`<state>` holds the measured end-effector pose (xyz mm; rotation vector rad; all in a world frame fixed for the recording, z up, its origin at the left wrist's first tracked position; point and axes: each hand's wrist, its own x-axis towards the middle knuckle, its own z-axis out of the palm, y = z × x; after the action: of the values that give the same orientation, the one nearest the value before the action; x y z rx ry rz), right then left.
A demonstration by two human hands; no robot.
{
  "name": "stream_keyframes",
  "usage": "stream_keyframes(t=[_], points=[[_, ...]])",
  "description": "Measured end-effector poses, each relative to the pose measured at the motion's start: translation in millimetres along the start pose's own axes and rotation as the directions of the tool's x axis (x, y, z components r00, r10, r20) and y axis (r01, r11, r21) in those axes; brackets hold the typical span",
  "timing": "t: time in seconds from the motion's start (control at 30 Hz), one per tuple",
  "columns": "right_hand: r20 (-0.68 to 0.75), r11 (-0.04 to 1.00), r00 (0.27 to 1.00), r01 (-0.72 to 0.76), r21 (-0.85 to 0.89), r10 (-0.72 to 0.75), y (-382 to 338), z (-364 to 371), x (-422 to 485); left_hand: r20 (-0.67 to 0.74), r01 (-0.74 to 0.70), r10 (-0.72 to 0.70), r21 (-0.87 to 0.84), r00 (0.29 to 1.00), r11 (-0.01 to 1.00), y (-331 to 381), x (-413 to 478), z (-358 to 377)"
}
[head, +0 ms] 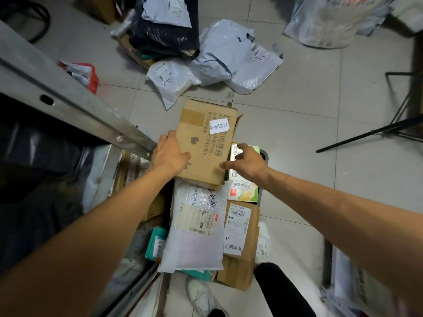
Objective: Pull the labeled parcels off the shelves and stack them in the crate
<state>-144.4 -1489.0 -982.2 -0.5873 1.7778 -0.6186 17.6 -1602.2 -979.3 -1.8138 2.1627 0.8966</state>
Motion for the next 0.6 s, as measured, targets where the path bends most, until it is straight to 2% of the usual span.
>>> stream_keyframes(t=[0.13, 0.23, 0.43, 0.6], points=[[0.0, 0.983, 0.999, 0.045, -0.176, -0.046, -16, -18, -22, 0.099, -0.135, 0.139, -0.05, 0.985, 0.99, 15, -19, -20], [0.023, 0.92, 0.996, 0.09, -0.381, -0.087, -38, -34, -54, 0.197, -0.226, 0.231, -0.047, 0.953, 0.973, 33, -48, -46], [0.043, 0.682, 0.992, 0.113, -0.723, -0.119, -99, -79, -170, 0.27, -0.399, 0.354, 0.131, 0.895, 0.908, 85, -136, -132], [0.027, 0.508, 0.98, 0.126, -0.852, -0.198, -148, -116, -300, 0.252, -0.531, 0.476, 0.25, 0.843, 0.809, 133, -228, -205]])
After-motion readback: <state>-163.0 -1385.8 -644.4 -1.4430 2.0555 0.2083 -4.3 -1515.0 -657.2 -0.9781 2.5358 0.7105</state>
